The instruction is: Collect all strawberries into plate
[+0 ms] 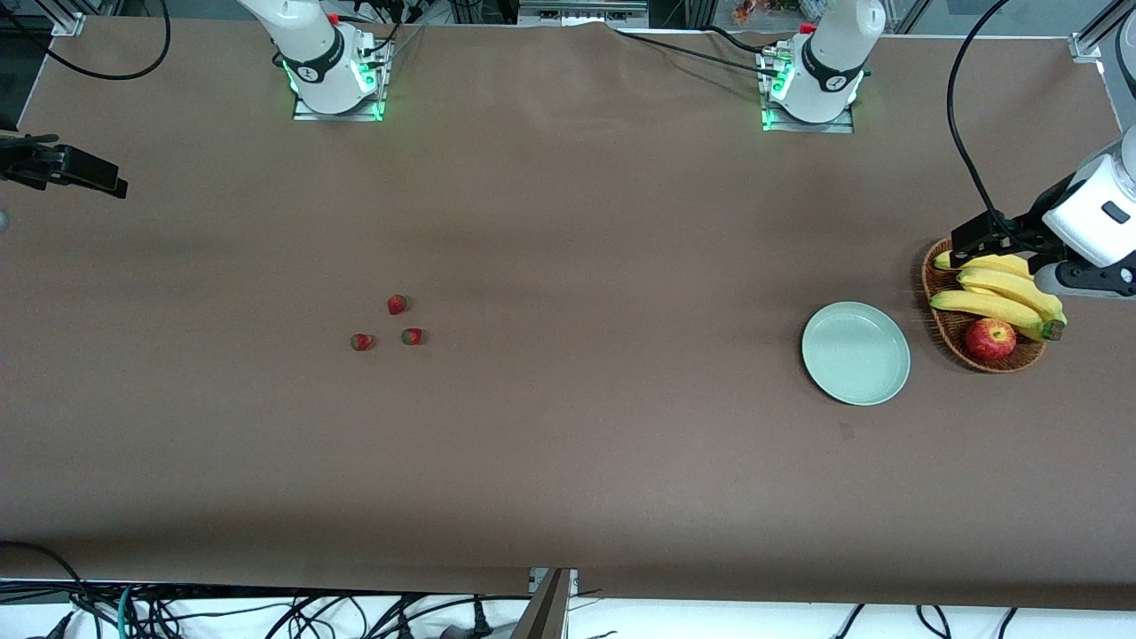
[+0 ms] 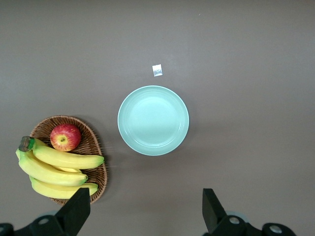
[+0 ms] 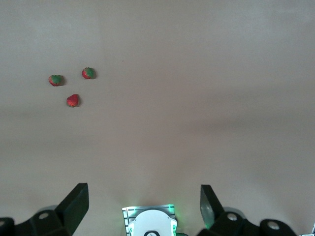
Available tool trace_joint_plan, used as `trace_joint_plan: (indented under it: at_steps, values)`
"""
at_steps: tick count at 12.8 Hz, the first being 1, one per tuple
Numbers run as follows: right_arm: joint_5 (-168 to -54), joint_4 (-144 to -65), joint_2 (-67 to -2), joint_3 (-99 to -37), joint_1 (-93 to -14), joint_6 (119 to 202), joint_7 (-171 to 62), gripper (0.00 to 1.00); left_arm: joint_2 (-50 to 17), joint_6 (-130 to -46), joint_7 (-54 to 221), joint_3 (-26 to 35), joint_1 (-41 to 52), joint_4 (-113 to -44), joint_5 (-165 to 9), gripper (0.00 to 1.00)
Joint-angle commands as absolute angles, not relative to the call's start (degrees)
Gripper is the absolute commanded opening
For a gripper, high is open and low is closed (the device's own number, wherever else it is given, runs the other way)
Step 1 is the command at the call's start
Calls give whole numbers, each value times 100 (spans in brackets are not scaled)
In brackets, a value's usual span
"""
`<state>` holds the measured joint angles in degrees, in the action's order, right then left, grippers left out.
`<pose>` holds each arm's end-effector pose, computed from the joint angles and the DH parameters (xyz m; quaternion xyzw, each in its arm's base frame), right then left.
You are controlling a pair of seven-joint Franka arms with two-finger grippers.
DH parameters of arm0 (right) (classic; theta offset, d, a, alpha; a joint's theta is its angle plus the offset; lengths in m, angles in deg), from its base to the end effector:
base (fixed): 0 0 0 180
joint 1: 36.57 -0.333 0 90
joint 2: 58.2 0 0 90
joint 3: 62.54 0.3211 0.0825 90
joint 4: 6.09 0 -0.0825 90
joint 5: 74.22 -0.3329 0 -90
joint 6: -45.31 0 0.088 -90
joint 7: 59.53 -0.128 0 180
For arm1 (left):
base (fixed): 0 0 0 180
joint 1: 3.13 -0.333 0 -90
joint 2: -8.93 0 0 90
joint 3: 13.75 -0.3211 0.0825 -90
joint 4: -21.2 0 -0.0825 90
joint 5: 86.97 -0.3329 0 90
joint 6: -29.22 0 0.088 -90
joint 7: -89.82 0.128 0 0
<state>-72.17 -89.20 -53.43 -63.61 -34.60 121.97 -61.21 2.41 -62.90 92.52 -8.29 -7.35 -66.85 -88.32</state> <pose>0.4990 -0.0312 0.5983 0.9941 -0.0434 -0.0979 0.0173 0.5392 -0.0059 0.5670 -0.9991 0.0349 0.0212 0.0061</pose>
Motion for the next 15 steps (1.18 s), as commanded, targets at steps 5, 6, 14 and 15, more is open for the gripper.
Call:
trace_joint_plan:
  at_steps: [5, 6, 14, 15]
  values:
    - [-7316, -8800, -5293, -6316, -3419, 12107, -6094, 100, 295, -6113, 9176, -751, -734, -6467, -9004, 100]
    - [-7316, -8800, -5293, -6316, -3419, 12107, -6094, 100, 295, -6130, 9176, -778, -691, -6467, -9004, 100]
    - [-7351, -8818, -4943, -6263, -3576, 12177, -6217, 100, 427, -6122, 8921, -1288, -58, -6573, -8961, 100]
    - [-7482, -8835, -4854, -6254, -3595, 12369, -6208, 100, 427, -6122, 8921, -1296, -75, -6581, -8934, 100]
